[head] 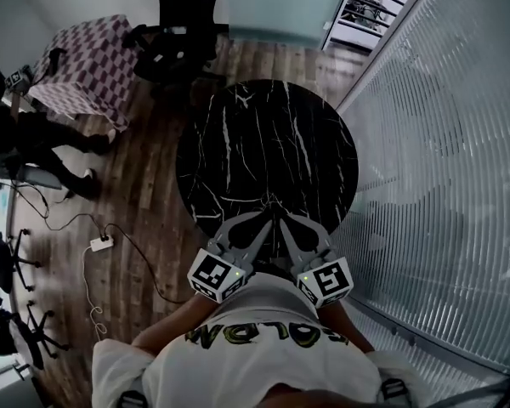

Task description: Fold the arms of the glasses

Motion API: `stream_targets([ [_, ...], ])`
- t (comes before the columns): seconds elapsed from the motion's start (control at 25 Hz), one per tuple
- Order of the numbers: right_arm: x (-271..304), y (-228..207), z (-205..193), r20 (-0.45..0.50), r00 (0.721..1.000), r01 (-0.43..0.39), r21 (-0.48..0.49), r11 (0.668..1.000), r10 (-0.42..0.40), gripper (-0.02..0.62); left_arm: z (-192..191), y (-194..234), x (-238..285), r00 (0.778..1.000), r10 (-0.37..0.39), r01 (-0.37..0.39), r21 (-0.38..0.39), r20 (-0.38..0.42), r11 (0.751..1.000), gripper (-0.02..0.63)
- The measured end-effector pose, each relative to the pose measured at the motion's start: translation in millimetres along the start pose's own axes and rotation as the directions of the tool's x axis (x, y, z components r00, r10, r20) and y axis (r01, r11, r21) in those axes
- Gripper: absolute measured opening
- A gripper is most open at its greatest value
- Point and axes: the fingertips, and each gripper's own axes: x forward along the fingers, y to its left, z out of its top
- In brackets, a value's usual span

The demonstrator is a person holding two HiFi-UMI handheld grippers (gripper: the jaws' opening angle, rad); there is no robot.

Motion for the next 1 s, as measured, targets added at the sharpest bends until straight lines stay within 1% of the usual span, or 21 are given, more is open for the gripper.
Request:
stream_targets([
  [0.12,-6,3,8,0.037,0.999,-0.016,0.016,1.0,0.016,0.003,7,-7,-3,1.0,-0.004,0.004,0.011,0.025,1.0,0.044],
  [0.28,-10,3,22,0.075,0.997,-0.003,0.024,1.0,0.001,0.002,11,-8,-4,0.999,-0.005,0.005,0.014,0.034,1.0,0.044],
  [0.52,-10,4,22,0.084,0.996,0.006,0.05,0.999,-0.01,0.002,13,-7,-4,0.999,0.002,-0.003,0.018,0.035,1.0,0.044],
  [0.72,-10,6,32,0.1,0.995,-0.008,0.052,0.999,0.003,0.002,13,-9,-6,0.999,0.006,-0.006,0.018,0.035,1.0,0.043],
  [1.0,-6,8,24,0.087,0.996,-0.033,0.055,0.998,0.028,0.002,9,-4,-7,0.999,0.031,-0.031,0.014,0.041,0.999,0.043],
])
